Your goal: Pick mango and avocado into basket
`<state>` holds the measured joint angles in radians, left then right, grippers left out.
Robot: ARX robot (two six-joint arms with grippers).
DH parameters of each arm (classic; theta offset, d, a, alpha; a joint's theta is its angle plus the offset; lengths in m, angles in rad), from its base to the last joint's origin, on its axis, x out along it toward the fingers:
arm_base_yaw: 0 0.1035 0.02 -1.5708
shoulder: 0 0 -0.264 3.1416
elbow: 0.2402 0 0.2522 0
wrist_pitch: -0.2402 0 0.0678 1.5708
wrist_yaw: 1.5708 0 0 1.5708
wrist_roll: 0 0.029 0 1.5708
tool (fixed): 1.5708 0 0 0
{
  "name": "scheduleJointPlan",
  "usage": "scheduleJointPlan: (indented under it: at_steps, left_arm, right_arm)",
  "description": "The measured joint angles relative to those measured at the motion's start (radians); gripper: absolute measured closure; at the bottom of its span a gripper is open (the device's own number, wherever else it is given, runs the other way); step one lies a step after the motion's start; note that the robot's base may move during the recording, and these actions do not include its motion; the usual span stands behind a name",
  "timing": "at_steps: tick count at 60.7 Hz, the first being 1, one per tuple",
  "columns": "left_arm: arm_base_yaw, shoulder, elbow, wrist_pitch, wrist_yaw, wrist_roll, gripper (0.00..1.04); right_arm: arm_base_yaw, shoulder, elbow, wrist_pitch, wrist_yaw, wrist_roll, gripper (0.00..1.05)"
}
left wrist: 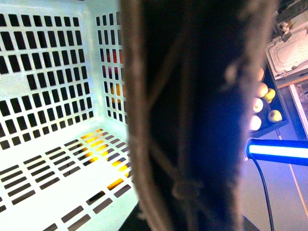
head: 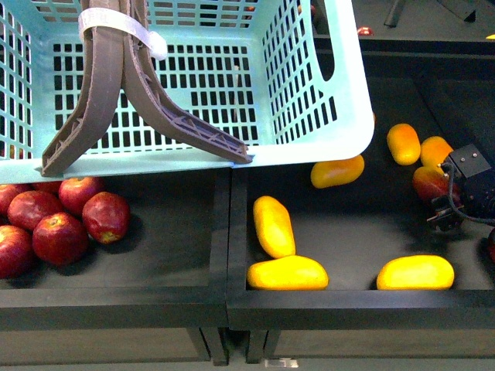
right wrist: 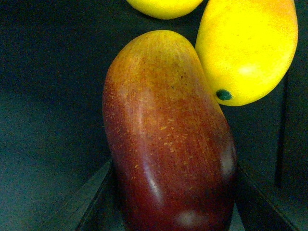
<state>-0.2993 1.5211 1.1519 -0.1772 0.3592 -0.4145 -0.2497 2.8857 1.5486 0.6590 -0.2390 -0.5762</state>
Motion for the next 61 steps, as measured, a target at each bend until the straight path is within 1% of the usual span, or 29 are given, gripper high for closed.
scheduleJointPlan:
  at_steps: [24,39,52,61]
  left_arm:
    - [0.000,0.000,0.000,0.000,0.000,0.000,0.99]
    - [0.000,0.000,0.000,0.000,0.000,0.000,0.99]
    - [0.000,0.000,0.000,0.000,0.000,0.000,0.99]
    - [0.000,0.000,0.000,0.000,0.000,0.000,0.99]
  right_arm:
    - [-0.004,-0.030,-0.052,0.031,-0.015,0.033,0.45]
    - [-0.026,-0.192,-0.214,0.131,-0.080,0.114,0.45]
    - [-0.062,-0.418,-0.421,0.209,-0.171,0.210,0.45]
    - [-0.069,-0.575,-0.561,0.246,-0.238,0.282,0.45]
